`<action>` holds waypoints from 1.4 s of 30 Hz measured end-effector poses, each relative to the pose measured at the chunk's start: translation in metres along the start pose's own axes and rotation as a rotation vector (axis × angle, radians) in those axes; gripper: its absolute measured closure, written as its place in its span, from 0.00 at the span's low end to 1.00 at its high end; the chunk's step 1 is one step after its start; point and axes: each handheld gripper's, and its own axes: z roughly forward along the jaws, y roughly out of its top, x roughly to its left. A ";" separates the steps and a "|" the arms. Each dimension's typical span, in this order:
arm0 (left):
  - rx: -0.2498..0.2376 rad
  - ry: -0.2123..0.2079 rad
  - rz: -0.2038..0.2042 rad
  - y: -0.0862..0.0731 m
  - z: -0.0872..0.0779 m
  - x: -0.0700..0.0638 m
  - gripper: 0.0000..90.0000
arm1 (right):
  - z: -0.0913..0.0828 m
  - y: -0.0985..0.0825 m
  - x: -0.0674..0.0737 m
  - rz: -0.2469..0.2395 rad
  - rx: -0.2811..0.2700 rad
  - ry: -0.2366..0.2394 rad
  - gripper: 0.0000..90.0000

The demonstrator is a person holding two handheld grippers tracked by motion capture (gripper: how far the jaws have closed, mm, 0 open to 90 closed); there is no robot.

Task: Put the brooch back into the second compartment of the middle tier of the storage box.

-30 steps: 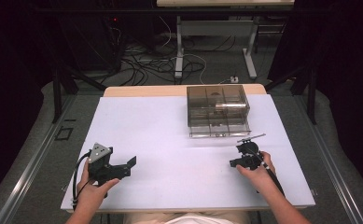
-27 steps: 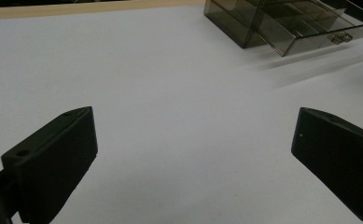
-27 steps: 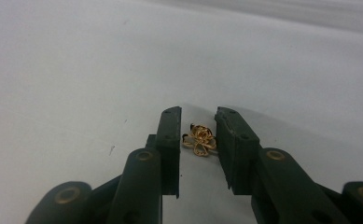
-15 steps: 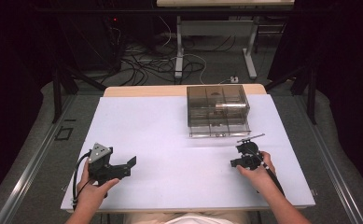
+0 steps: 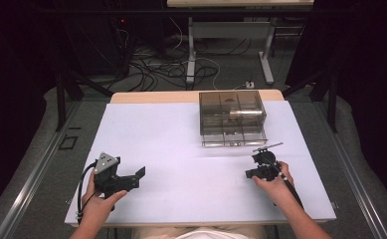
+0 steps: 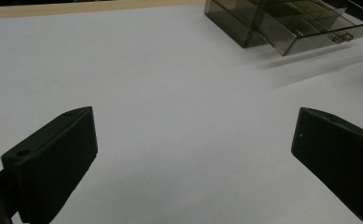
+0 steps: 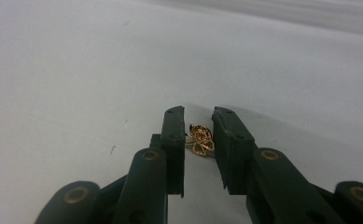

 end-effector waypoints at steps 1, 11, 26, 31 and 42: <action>0.000 0.000 0.000 0.000 0.000 0.000 0.00 | -0.001 0.000 0.000 -0.003 0.000 0.003 0.83; -0.001 -0.003 -0.006 0.000 0.000 0.000 0.00 | -0.006 0.001 -0.001 0.006 -0.027 0.016 0.83; -0.001 -0.001 -0.003 0.000 0.000 0.000 0.00 | -0.015 0.003 -0.003 0.010 -0.073 0.045 0.83; -0.001 -0.002 -0.008 0.000 0.000 0.000 0.00 | -0.018 0.003 -0.003 0.018 -0.096 0.066 0.83; 0.000 -0.001 -0.008 0.000 0.000 0.000 0.00 | -0.027 0.005 0.000 0.016 -0.126 0.089 0.83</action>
